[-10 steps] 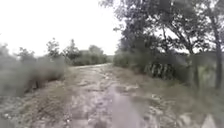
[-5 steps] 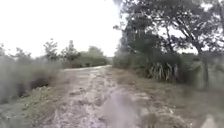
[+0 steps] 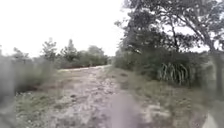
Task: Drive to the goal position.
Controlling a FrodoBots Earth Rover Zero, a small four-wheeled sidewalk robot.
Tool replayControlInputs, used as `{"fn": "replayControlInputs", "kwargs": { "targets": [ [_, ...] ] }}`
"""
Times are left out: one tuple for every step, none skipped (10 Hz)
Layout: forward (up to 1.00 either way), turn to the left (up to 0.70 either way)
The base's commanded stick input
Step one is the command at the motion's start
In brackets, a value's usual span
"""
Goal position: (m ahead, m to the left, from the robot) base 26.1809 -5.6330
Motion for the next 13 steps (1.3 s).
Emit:
{"fn": "replayControlInputs", "kwargs": {
  "targets": [
    [1.00,0.40],
    [1.00,0.40],
    [1.00,0.35],
    [1.00,0.10],
    [1.00,0.00],
    [1.00,0.00],
    [1.00,0.00],
    [1.00,0.00],
    [1.00,0.00],
    [1.00,0.00],
    [1.00,0.00],
    [1.00,0.00],
    [1.00,0.00]
  ]
}}
